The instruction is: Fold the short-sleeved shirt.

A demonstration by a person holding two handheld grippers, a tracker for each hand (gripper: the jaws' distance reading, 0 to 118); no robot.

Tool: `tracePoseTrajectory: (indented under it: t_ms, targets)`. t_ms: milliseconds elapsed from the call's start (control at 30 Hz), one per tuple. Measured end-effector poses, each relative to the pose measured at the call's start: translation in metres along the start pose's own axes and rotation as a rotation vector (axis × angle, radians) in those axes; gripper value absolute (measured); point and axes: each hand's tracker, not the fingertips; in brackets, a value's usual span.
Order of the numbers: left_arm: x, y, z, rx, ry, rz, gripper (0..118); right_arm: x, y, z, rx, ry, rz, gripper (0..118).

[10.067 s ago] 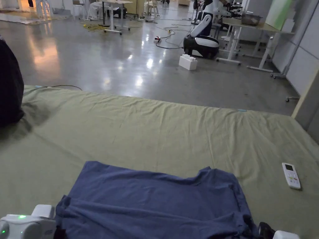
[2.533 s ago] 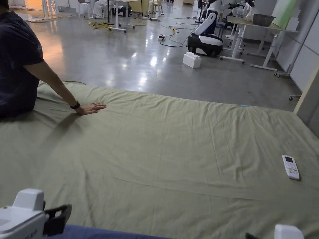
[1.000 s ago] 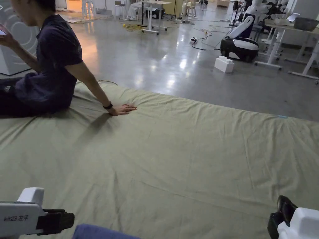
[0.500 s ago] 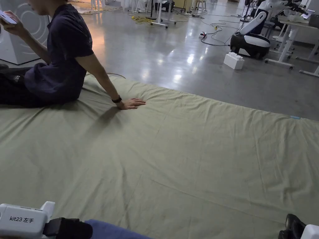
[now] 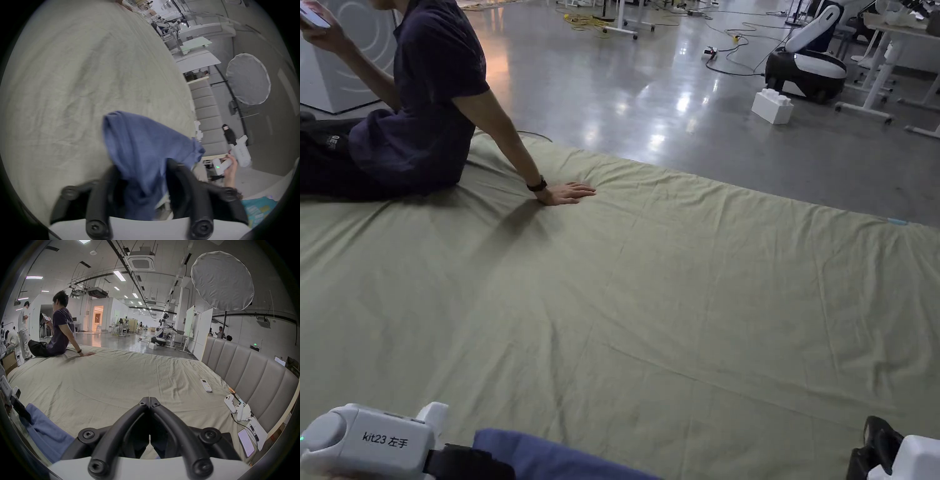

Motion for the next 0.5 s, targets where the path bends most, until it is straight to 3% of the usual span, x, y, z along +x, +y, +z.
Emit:
tracePoseTrajectory:
  t_ms: [33,67,133,333,500]
  targets:
    - [-0.003,0.000,-0.003,-0.006,0.047,-0.013,16,0.000,0.000,0.000,0.002,0.001,0.001,0]
    - [-0.005,0.000,-0.002,-0.010,0.085,-0.023,15,-0.001,0.000,0.001,0.003,0.002,0.001,0]
    - [0.000,0.002,0.001,0.008,0.028,0.020,11,-0.001,0.000,0.002,0.004,0.005,-0.003,0]
    - [0.005,0.020,0.012,0.047,0.142,0.039,9,0.005,0.001,0.010,0.013,0.004,-0.005,0]
    - [0.037,0.020,0.029,0.057,0.155,-0.031,9,0.013,0.004,0.011,0.038,-0.009,-0.008,0]
